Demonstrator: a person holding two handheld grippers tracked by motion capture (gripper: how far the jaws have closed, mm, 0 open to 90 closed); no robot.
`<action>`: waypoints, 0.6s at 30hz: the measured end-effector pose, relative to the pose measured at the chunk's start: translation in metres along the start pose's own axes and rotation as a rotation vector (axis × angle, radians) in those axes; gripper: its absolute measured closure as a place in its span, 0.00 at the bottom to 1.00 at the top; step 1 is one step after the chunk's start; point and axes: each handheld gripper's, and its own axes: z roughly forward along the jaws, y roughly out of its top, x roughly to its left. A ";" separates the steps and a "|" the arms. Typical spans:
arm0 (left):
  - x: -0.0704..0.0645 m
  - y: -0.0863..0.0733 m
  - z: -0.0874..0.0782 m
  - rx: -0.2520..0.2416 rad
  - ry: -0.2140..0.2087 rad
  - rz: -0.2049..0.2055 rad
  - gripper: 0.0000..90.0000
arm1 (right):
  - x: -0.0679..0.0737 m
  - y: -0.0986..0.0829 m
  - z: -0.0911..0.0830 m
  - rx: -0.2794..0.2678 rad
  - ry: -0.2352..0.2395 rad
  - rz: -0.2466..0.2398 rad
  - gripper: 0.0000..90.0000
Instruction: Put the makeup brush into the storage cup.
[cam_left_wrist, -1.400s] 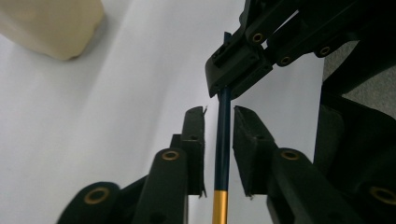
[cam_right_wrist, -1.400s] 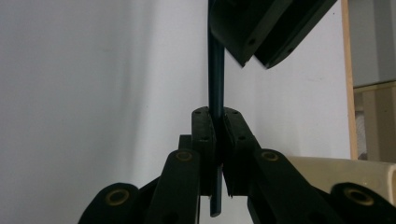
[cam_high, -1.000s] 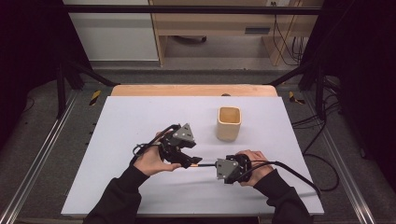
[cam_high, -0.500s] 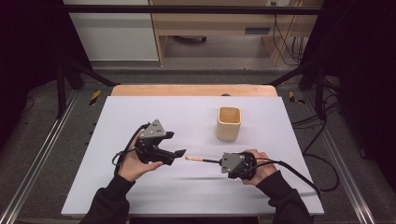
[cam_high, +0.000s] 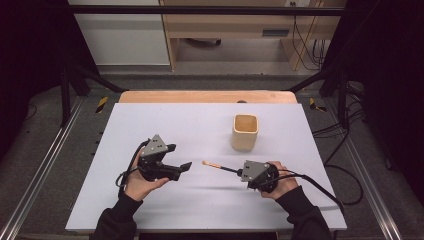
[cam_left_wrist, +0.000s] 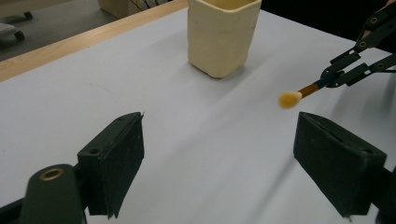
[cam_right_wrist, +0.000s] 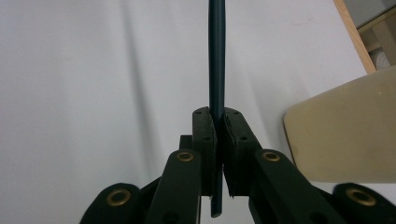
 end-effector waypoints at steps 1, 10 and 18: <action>0.000 -0.002 0.001 -0.008 0.008 -0.005 0.17 | 0.000 -0.002 0.000 -0.018 -0.013 0.029 0.94; -0.003 -0.008 0.003 -0.069 0.013 -0.063 0.17 | 0.000 -0.005 -0.003 -0.090 -0.024 0.136 0.94; -0.009 -0.013 0.005 -0.133 0.030 -0.100 0.18 | -0.001 -0.004 -0.002 -0.153 -0.021 0.238 0.94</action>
